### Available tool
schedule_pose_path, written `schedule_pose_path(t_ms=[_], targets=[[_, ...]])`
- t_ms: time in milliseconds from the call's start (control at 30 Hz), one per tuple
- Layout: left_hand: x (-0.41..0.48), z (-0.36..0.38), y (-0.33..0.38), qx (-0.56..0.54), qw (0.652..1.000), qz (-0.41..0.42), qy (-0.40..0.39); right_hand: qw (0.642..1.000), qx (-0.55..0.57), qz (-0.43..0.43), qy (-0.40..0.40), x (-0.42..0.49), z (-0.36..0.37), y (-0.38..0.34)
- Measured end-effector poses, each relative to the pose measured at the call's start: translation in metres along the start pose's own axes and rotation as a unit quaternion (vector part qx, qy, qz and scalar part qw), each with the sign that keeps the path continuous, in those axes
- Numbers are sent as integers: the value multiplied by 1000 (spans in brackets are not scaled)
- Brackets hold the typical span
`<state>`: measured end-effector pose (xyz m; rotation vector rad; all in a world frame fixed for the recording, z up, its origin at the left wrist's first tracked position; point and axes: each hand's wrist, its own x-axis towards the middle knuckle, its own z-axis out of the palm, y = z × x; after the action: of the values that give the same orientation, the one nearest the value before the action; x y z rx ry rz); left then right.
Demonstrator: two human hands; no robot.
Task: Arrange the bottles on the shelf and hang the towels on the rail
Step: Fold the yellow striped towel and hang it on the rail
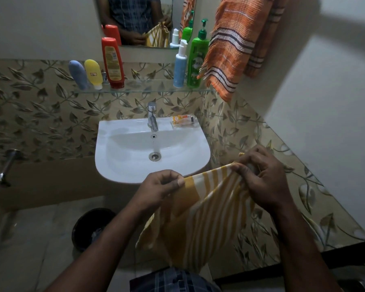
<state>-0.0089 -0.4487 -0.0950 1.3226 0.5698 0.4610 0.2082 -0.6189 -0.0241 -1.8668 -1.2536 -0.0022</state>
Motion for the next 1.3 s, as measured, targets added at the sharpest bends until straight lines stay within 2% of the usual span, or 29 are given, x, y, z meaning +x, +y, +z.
schedule_pose_path(t_ms=[133,300,433,500,600,800,967,1133,1300], targets=[[-6,1,7,2,999,32,-20,999,-7,-4,41,2,3,-1],[-9,1,12,89,989,86,-82,998,-7,8,57,5,3,3],[-12,2,12,232,960,146,-62,998,-9,8,58,5,4,2],[-13,4,11,262,952,153,-45,998,-6,12,58,4,4,1],[-12,4,12,260,957,128,-15,998,-14,16,59,5,3,-1],[-11,9,17,262,962,74,-28,998,-15,19,60,5,2,-10],[-7,12,17,234,969,60,46,997,-19,13,69,5,0,-12],[-5,13,14,162,982,47,83,997,-22,14,76,3,-1,-10],[-9,17,19,63,996,9,60,995,-33,25,85,0,0,-7]])
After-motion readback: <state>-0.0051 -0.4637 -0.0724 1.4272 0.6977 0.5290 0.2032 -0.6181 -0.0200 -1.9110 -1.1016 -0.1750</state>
